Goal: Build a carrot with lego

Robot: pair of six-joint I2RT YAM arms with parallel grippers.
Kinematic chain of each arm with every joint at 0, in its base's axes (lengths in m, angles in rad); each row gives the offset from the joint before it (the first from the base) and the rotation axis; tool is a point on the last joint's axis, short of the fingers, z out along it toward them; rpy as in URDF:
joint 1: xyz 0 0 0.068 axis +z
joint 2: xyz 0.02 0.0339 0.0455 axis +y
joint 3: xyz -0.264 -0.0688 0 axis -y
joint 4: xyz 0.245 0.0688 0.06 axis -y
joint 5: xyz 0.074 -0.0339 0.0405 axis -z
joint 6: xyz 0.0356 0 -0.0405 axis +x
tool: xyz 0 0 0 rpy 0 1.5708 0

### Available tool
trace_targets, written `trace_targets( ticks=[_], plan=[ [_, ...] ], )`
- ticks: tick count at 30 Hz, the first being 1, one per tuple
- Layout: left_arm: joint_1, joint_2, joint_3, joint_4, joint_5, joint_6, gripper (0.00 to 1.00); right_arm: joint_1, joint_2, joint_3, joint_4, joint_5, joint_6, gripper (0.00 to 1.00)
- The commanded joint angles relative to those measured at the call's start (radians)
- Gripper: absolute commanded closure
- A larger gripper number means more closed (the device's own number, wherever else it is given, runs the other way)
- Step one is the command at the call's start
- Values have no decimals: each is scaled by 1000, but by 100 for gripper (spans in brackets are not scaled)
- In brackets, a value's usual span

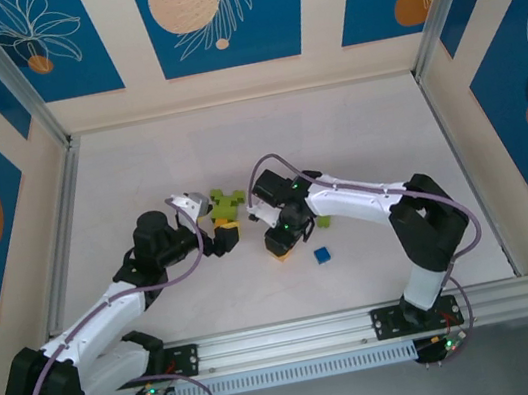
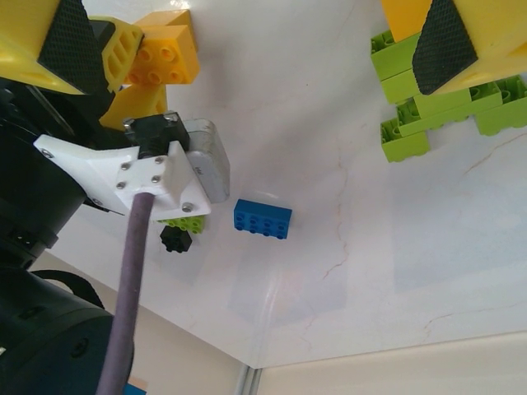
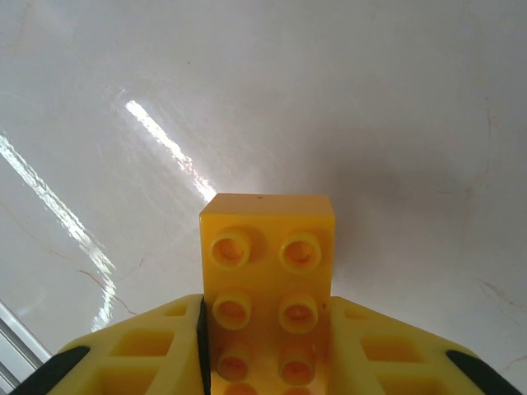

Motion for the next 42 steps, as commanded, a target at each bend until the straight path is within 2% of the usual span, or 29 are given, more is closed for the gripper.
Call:
trace_targets(
  ticks=[1,15,29,42],
  plan=[
    [2,-12,27,16,14,10,1,21,18,-82,-141,-48,22,66],
    [2,-14,28,17,16,9,0,3,-28,-54,-100,-104,55,68],
    [1,-11,27,22,19,9,1,-54,-174,-52,-94,-51,117,68],
    [2,-6,28,20,20,11,1,-53,-96,-100,-24,-98,92,68]
  ],
)
